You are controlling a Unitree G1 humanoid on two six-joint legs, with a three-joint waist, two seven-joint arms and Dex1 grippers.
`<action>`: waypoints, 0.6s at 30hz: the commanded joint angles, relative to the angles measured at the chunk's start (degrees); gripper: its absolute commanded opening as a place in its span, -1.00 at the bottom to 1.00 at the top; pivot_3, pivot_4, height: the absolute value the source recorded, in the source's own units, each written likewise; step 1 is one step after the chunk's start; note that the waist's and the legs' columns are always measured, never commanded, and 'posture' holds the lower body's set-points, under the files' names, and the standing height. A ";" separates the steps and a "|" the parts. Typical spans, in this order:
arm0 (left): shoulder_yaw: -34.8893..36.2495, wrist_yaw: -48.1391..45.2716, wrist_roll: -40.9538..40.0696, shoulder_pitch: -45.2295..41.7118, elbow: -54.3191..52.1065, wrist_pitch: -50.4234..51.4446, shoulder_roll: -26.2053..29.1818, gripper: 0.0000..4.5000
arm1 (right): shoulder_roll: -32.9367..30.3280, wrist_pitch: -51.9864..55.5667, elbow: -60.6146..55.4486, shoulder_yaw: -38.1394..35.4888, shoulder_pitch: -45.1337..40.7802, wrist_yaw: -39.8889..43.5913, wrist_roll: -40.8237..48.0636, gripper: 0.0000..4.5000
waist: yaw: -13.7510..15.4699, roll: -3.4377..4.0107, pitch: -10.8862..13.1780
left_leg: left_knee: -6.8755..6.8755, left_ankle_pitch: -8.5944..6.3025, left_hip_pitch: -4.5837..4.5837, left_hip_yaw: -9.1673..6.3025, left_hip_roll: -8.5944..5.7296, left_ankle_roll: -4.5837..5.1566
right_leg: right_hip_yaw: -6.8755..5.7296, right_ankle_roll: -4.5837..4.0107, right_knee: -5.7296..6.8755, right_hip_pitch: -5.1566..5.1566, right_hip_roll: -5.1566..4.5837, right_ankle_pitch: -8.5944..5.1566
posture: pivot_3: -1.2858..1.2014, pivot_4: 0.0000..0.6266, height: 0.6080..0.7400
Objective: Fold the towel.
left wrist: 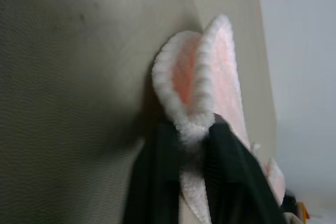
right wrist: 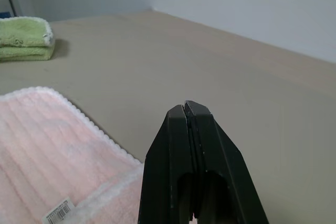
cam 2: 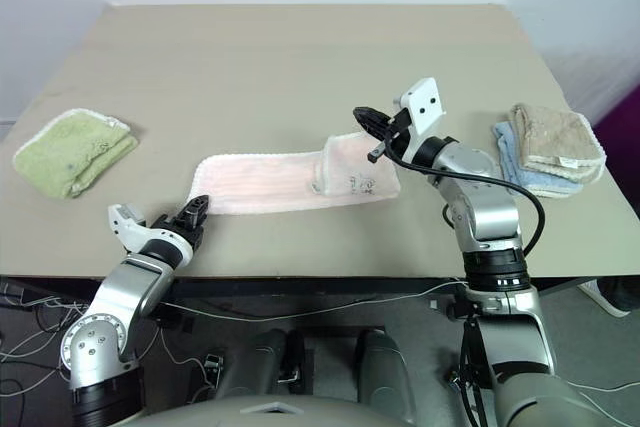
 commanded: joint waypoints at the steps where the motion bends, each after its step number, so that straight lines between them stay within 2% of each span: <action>1: 1.03 -0.27 -0.34 -0.12 -1.12 -2.08 0.27 -0.99 | -0.22 -0.12 -2.98 -0.55 -0.09 -0.21 0.63 -1.00 | 0.01 -0.01 0.01 | 0.00 0.00 0.00 0.00 0.00 0.00 | 0.00 0.00 0.00 0.00 0.00 0.00 | 0.03 -0.52 1.00; 5: 1.88 -0.95 -0.63 -0.58 -1.68 -3.13 1.52 -0.99 | -0.23 -0.19 -2.98 -0.42 0.21 -0.19 0.53 -1.00 | -0.01 -0.01 0.01 | -0.01 0.00 -0.04 0.00 0.01 0.00 | 0.00 -0.01 -0.02 -0.05 0.00 0.00 | 0.03 -0.52 1.00; 8: 3.87 -2.71 -0.44 -1.21 -1.59 -3.55 4.74 -0.99 | -0.28 -0.22 -3.17 -0.40 0.49 -0.23 0.46 -1.00 | -0.03 -0.03 0.02 | -0.02 -0.01 -0.08 0.00 0.01 -0.01 | 0.00 -0.02 -0.03 -0.09 0.00 -0.01 | 0.03 -0.52 1.00; 12: 8.18 -6.72 -0.63 -2.46 0.17 -3.87 11.51 -0.99 | -0.49 -0.32 -3.21 -0.67 0.59 -0.38 0.42 -1.00 | -0.25 -0.01 0.04 | -0.03 -0.02 -0.14 0.00 0.03 -0.04 | 0.00 -0.03 -0.04 -0.17 0.02 0.00 | 0.03 -0.52 1.00; 15: 10.95 -13.06 1.45 -4.22 2.90 -2.45 19.59 -0.99 | -0.64 -0.63 -2.93 -0.92 0.52 -0.66 0.23 -1.00 | -0.29 -0.01 0.05 | -0.05 -0.07 -0.19 0.00 0.03 -0.14 | -0.02 -0.03 -0.07 -0.22 0.02 0.00 | 0.03 -0.52 1.00; 18: 10.74 -19.52 3.97 -6.39 3.80 -1.25 25.83 -0.99 | -0.66 -0.92 -2.68 -1.16 0.51 -1.07 0.07 -1.00 | -0.22 -0.01 0.07 | -0.05 -0.07 -0.33 0.00 0.02 -0.18 | -0.05 -0.05 -0.08 -0.32 0.04 0.01 | 0.03 -0.52 1.00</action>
